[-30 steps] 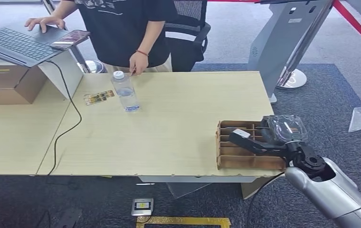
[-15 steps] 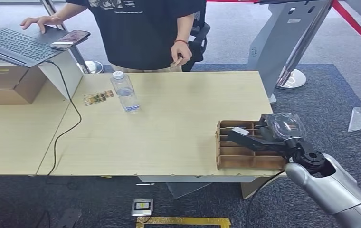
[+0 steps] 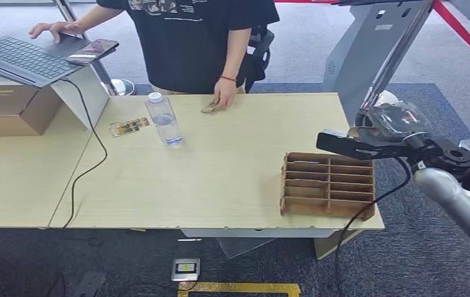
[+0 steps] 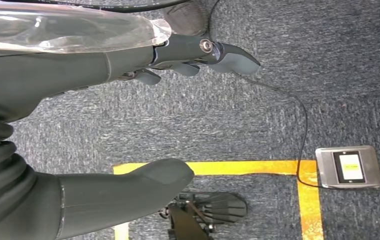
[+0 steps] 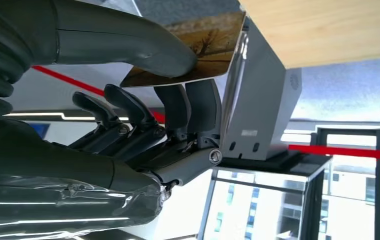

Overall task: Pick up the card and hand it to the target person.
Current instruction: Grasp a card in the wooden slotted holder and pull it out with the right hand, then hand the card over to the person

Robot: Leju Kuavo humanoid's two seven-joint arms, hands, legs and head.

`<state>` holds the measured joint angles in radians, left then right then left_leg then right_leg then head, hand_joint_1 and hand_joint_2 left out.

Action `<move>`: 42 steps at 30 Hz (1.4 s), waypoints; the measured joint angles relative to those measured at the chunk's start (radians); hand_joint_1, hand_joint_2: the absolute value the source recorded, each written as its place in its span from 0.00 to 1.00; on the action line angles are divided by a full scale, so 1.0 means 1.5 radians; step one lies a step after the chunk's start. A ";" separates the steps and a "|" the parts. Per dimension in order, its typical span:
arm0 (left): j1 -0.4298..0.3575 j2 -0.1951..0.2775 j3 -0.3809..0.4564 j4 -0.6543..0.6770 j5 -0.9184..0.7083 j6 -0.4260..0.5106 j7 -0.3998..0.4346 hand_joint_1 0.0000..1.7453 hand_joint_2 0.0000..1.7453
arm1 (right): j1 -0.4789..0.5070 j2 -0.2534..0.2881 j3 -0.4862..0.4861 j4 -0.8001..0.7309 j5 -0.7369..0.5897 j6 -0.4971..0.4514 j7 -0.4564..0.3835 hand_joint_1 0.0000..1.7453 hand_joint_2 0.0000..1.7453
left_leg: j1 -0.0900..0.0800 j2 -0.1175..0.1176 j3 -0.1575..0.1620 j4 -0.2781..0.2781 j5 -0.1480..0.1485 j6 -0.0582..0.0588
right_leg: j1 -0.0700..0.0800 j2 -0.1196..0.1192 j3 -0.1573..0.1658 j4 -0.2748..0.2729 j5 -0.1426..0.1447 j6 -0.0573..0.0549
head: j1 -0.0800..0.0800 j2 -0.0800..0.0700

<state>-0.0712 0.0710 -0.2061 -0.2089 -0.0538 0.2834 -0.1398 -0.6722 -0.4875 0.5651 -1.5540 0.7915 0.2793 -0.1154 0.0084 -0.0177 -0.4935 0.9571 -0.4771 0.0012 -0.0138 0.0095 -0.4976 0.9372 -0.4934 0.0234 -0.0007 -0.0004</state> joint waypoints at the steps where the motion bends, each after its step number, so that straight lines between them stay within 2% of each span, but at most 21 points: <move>1: 0.000 0.000 0.000 0.000 0.000 0.000 0.000 0.00 1.00 | -0.012 -0.006 0.003 -0.004 -0.010 0.005 0.001 0.89 1.00 | 0.000 0.000 0.000 0.000 0.000 0.000 | 0.000 0.000 0.000 0.000 0.000 0.000 | 0.000 0.000; 9: 0.000 0.002 0.000 0.000 0.000 0.000 0.000 0.00 1.00 | -0.082 -0.043 0.026 -0.028 -0.063 0.009 0.008 0.91 1.00 | 0.000 0.000 0.000 0.000 0.000 0.000 | 0.000 0.000 0.000 0.000 0.000 0.000 | 0.000 0.000; 12: 0.000 0.002 0.000 0.000 -0.002 0.000 0.001 0.00 1.00 | -0.092 -0.047 0.033 -0.029 -0.075 -0.012 0.009 0.92 1.00 | 0.000 0.000 0.000 0.000 0.000 0.000 | 0.000 0.000 0.000 0.000 0.000 0.000 | 0.000 0.000; 16: 0.000 0.002 -0.002 0.000 -0.003 0.000 0.002 0.00 1.00 | -0.105 -0.047 0.044 -0.027 -0.078 -0.033 0.008 0.99 1.00 | 0.000 0.000 0.000 0.000 0.000 0.000 | 0.000 0.000 0.000 0.000 0.000 0.000 | 0.000 0.000; 20: -0.003 0.002 -0.009 0.000 -0.006 0.000 0.004 0.00 1.00 | -0.115 -0.043 0.060 -0.011 -0.064 -0.082 -0.003 1.00 1.00 | 0.000 0.000 -0.001 0.000 0.000 0.000 | 0.000 -0.001 0.000 0.000 0.000 0.000 | 0.000 0.000; 25: -0.011 0.001 -0.014 0.000 -0.006 0.001 0.005 0.00 1.00 | -0.135 -0.011 0.092 0.048 -0.024 -0.150 -0.017 1.00 1.00 | 0.000 -0.001 -0.001 0.000 0.000 0.000 | 0.000 -0.001 0.000 0.000 0.000 0.000 | 0.000 0.000; 35: -0.016 -0.001 -0.017 0.000 -0.005 0.004 0.011 0.00 1.00 | -0.182 0.104 0.146 0.240 0.057 -0.245 -0.031 0.97 1.00 | 0.000 -0.002 -0.002 0.000 0.001 0.001 | 0.000 -0.001 0.000 0.000 0.000 0.000 | 0.000 0.000; 36: -0.015 -0.001 -0.017 0.000 -0.004 0.005 0.012 0.00 1.00 | -0.186 0.114 0.149 0.259 0.056 -0.250 -0.031 0.95 1.00 | 0.000 -0.002 -0.002 0.000 0.001 0.001 | 0.000 -0.001 0.000 0.000 0.000 0.000 | 0.000 0.000; 37: -0.015 -0.001 -0.017 0.000 -0.004 0.005 0.012 0.00 1.00 | -0.188 0.123 0.152 0.276 0.050 -0.254 -0.033 0.82 1.00 | 0.000 -0.002 -0.002 0.000 0.001 0.001 | 0.000 -0.001 0.000 0.000 0.000 0.000 | 0.000 0.000; 40: -0.013 -0.001 -0.017 0.000 -0.004 0.006 0.012 0.00 1.00 | -0.190 0.145 0.153 0.321 0.010 -0.258 -0.046 0.13 1.00 | 0.000 -0.002 -0.002 0.000 0.001 0.001 | 0.000 -0.002 0.000 0.000 0.000 0.000 | 0.000 0.000; 41: -0.013 -0.001 -0.017 0.000 -0.004 0.006 0.012 0.00 1.00 | -0.191 0.151 0.152 0.335 -0.007 -0.258 -0.052 0.01 1.00 | 0.000 -0.002 -0.002 0.000 0.001 0.001 | 0.000 -0.002 0.000 0.000 0.000 0.000 | 0.000 0.000; 42: -0.012 -0.001 -0.017 0.000 -0.004 0.006 0.012 0.00 1.00 | -0.191 0.155 0.151 0.348 -0.022 -0.258 -0.058 0.00 1.00 | 0.000 -0.002 -0.002 0.000 0.001 0.001 | 0.000 -0.002 0.000 0.000 0.000 0.000 | 0.000 0.000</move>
<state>-0.0898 0.0702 -0.2316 -0.2087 -0.0595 0.2926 -0.1217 -0.9584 -0.2549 0.7919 -1.0327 0.7585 -0.1077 -0.2023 0.0080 -0.0211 -0.4966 0.9568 -0.4760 0.0026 -0.0133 0.0070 -0.4976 0.9375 -0.4932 0.0237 -0.0008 -0.0004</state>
